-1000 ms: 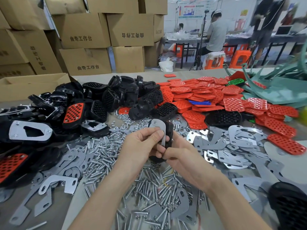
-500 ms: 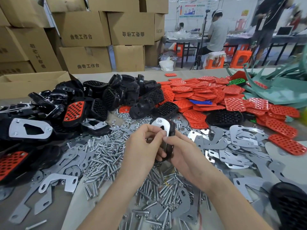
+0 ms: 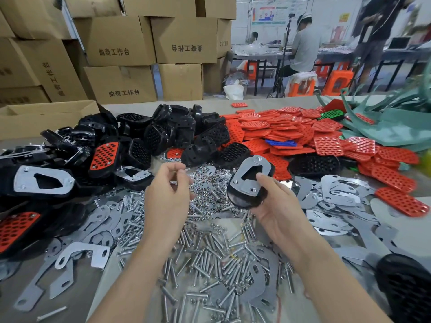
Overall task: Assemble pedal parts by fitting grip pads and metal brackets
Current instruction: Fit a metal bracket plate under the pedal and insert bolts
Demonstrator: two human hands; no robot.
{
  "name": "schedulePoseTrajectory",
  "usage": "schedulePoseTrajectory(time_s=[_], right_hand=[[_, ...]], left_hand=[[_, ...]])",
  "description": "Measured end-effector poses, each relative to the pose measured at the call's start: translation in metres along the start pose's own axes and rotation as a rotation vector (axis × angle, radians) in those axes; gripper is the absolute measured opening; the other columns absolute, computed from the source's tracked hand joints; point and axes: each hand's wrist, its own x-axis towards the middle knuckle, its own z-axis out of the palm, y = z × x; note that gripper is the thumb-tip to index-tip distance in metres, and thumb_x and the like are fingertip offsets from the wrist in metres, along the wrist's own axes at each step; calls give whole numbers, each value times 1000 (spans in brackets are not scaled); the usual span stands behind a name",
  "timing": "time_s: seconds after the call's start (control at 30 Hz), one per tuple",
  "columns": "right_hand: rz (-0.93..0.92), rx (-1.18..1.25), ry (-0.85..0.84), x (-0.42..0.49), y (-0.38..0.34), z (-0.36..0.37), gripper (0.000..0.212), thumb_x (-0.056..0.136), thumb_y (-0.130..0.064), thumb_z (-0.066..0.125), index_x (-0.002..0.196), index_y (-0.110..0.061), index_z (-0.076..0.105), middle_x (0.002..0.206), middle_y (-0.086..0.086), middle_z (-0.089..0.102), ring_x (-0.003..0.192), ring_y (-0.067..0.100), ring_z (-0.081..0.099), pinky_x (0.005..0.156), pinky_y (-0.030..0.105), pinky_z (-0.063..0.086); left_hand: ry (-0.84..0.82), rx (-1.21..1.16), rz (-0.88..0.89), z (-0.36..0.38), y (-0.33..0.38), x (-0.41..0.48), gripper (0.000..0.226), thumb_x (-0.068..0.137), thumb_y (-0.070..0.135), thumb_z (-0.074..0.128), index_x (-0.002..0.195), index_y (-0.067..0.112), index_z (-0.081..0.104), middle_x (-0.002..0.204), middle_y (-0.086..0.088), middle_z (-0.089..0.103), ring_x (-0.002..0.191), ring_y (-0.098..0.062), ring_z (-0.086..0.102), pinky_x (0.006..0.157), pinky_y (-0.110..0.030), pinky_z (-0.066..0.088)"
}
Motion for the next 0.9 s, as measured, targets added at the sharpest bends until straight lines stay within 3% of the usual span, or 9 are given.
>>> schedulePoseTrajectory(time_s=[0.07,0.17,0.23,0.3,0.4,0.53,0.7,0.9], right_hand=[[-9,51,39,2,-3,-2,31,105,-8,53,130,6,63,121,23,73,118,39,69,89,44,62],[-22,107,69,5,-7,-6,29,105,-8,54,128,6,64,118,22,75,111,34,73,83,41,65],[-30,121,76,6,-7,-8,28,105,-8,54,128,6,64,118,22,75,105,31,75,76,38,66],[-30,116,83,7,-6,-10,29,105,-8,55,128,6,64,119,22,74,107,32,74,74,36,65],[-24,103,84,8,-4,-11,29,105,-10,55,128,5,65,118,21,75,112,33,72,80,38,65],[-15,84,80,11,-1,-12,32,106,-12,55,131,5,62,120,22,74,114,35,72,96,47,60],[-10,66,69,12,1,-13,32,106,-12,54,132,4,62,121,21,74,113,34,73,89,44,63],[-3,39,63,12,1,-12,32,106,-12,53,132,4,62,121,20,74,116,35,71,97,48,59]], left_hand=[[-15,123,44,-1,-4,1,14,102,28,49,96,38,55,80,18,68,59,-3,67,49,-33,44],[-135,310,124,2,-7,0,11,102,29,51,102,37,58,81,18,66,55,3,55,54,-30,46],[-264,517,192,6,-9,-4,18,103,34,48,117,33,60,106,18,63,87,4,56,85,-31,51],[-394,770,245,11,-15,-7,36,104,45,38,133,32,54,125,14,55,118,-8,45,106,-33,35],[-498,958,277,16,-16,-1,47,105,53,27,145,34,43,130,9,47,123,-15,39,106,-36,30],[-518,987,298,27,-11,9,40,107,45,35,141,30,49,130,6,50,124,-18,41,103,-37,32],[-526,957,316,27,-12,7,24,105,43,42,123,33,56,123,11,52,115,-12,43,99,-34,33],[-456,908,368,26,-14,0,19,105,43,39,114,33,53,114,17,53,106,-6,44,97,-28,34]])
